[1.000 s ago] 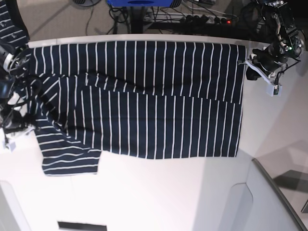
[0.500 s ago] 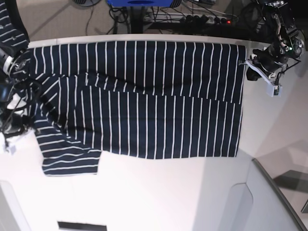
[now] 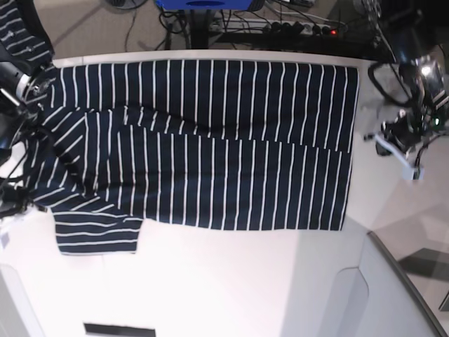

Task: Layout the t-shirt on the table in an organized manner, then fold the t-shirt properly
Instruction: 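Move the left gripper along the shirt's side edge and grasp it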

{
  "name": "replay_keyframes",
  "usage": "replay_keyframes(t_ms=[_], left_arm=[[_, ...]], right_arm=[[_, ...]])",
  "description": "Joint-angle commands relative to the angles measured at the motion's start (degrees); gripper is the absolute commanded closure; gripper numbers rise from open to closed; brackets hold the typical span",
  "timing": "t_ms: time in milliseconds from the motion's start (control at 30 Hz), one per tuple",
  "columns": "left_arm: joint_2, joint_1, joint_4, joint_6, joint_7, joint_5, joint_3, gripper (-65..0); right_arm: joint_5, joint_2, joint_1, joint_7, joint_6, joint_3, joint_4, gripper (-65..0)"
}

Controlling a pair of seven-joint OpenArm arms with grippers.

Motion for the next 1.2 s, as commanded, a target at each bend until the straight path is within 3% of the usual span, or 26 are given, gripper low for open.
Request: replay_keyframes(t_ms=[0, 133, 200, 333, 467, 500, 567, 600, 667, 967, 1167], left_arm=[[-0.9, -2.03, -0.55, -0.26, -0.8, 0.17, -0.07, -1.0], [-0.81, -6.6, -4.24, -0.26, -0.89, 0.7, 0.02, -28.8], [-0.63, -8.63, -6.26, -0.26, -0.89, 1.14, 0.02, -36.9], [-0.63, -12.14, -13.21, -0.26, -1.42, 0.7, 4.42, -38.8], [-0.54, -11.79, -18.31, -0.26, -7.57, 0.61, 11.54, -38.8], [-0.46, -11.79, -19.62, -0.26, -8.19, 0.61, 12.59, -38.3], [0.33, -11.7, -21.56, -0.26, -8.63, 0.61, 12.77, -31.1], [0.42, -11.7, -22.0, -0.26, -8.72, 0.61, 12.77, -23.4], [0.51, -11.53, -21.29, -0.26, -8.72, 0.61, 12.68, 0.0], [0.25, -6.78, -6.17, -0.08, -8.01, 1.05, 12.77, 0.0], [0.33, 0.78, 11.5, -0.08, 0.08, 0.61, 12.77, 0.0]], right_arm=[[0.39, 1.09, 1.38, 0.71, 0.14, 0.03, 1.08, -0.3], [0.22, 0.13, 1.38, 0.71, 0.14, -0.06, 1.17, -0.3], [0.22, 0.04, 1.38, 0.71, 0.14, -0.06, 1.17, -0.3], [0.31, -0.58, 1.38, 0.8, 0.23, -0.06, 1.17, -0.3], [0.31, -0.66, 1.38, 0.8, 0.23, -0.06, 1.17, -0.2], [0.31, -0.58, 1.38, 0.88, 0.23, -0.06, 1.17, -0.2], [0.31, -0.4, 1.3, 0.88, 0.23, -0.06, 1.17, -0.2], [0.22, -0.31, 1.3, 0.97, 0.23, -0.06, 1.17, -0.2], [0.22, -0.31, 1.3, 0.97, 0.23, -0.06, 1.17, -0.2], [0.22, -0.49, 1.03, 0.97, 0.23, -0.06, 1.17, -0.2], [0.22, -0.31, 1.03, 0.97, 0.23, -0.06, 1.17, -0.2]])
